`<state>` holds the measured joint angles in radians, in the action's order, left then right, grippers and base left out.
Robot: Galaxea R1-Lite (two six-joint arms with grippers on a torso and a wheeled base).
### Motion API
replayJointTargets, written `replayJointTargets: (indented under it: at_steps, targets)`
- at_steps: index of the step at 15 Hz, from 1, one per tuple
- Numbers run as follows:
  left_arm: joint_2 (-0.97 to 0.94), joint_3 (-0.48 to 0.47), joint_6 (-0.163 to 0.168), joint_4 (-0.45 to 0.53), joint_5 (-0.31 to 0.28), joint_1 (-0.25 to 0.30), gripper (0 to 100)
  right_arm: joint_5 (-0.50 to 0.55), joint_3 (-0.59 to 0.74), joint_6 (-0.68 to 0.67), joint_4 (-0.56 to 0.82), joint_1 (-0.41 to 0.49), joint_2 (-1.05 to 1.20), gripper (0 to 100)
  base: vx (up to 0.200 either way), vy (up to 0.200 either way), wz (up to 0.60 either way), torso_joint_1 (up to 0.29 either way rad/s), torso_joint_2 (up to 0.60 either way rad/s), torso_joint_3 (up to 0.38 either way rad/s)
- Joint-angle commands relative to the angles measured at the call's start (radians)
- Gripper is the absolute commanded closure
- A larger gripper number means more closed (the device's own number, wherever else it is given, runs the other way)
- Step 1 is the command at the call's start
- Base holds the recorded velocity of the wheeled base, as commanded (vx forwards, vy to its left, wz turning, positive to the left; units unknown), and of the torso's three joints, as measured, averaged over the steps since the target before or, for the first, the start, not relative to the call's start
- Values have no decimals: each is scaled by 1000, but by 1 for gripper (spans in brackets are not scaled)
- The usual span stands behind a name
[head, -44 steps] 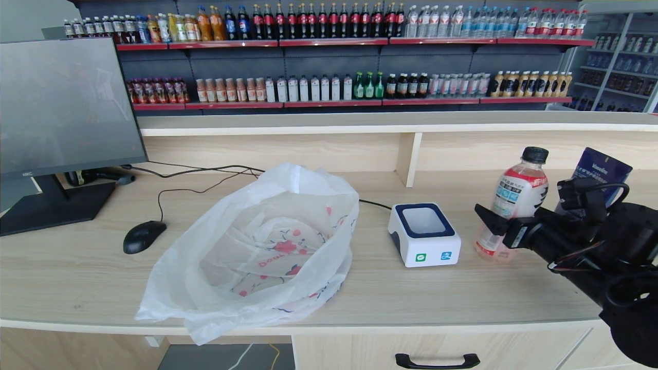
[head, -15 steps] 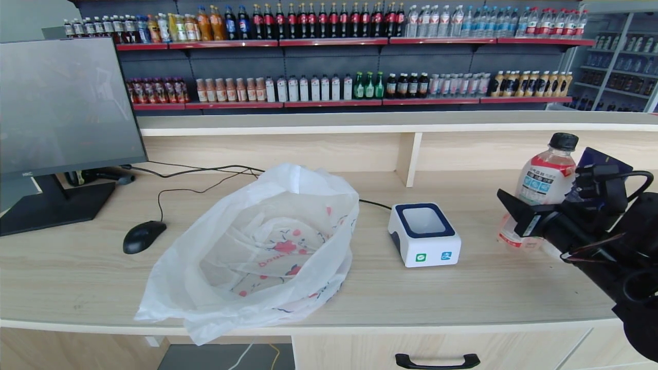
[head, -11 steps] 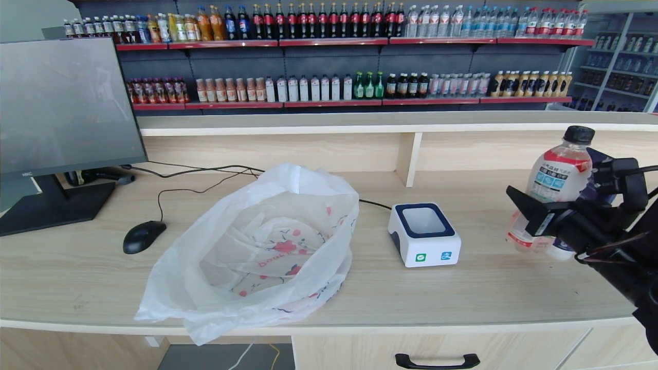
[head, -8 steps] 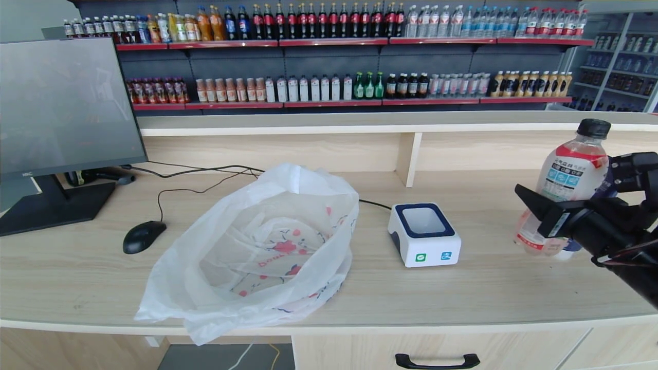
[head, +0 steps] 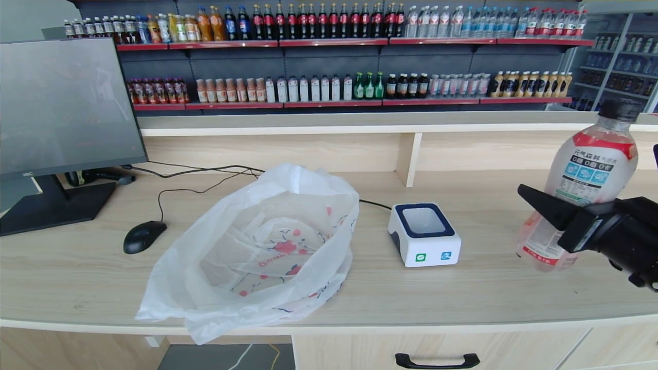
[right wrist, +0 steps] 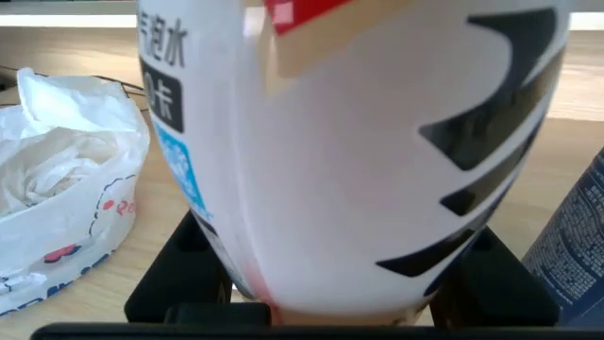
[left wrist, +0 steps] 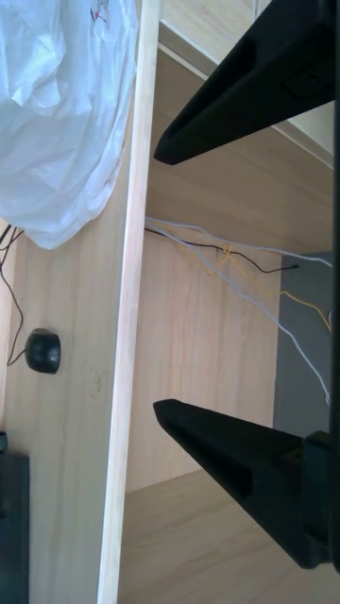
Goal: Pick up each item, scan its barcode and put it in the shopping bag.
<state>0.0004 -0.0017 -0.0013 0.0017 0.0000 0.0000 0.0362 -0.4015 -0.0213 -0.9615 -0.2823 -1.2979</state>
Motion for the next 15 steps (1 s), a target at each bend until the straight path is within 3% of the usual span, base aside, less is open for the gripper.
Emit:
replayJointTargets:
  at_steps: [1, 4, 8, 15]
  targets:
    - [0, 0, 0, 0, 0, 0, 0, 1, -3, -6, 7, -38, 46, 100, 0, 0, 0, 0, 0, 0]
    - [0, 0, 0, 0, 0, 0, 0, -1, -7, -71, 9, -116, 46, 100, 0, 0, 0, 0, 0, 0]
    - [0, 0, 0, 0, 0, 0, 0, 2, -19, -273, 3, -340, -4, 100, 0, 0, 0, 0, 0, 0]
    - [0, 0, 0, 0, 0, 0, 0, 4, -76, -582, -128, -517, -98, 100, 0, 0, 0, 0, 0, 0]
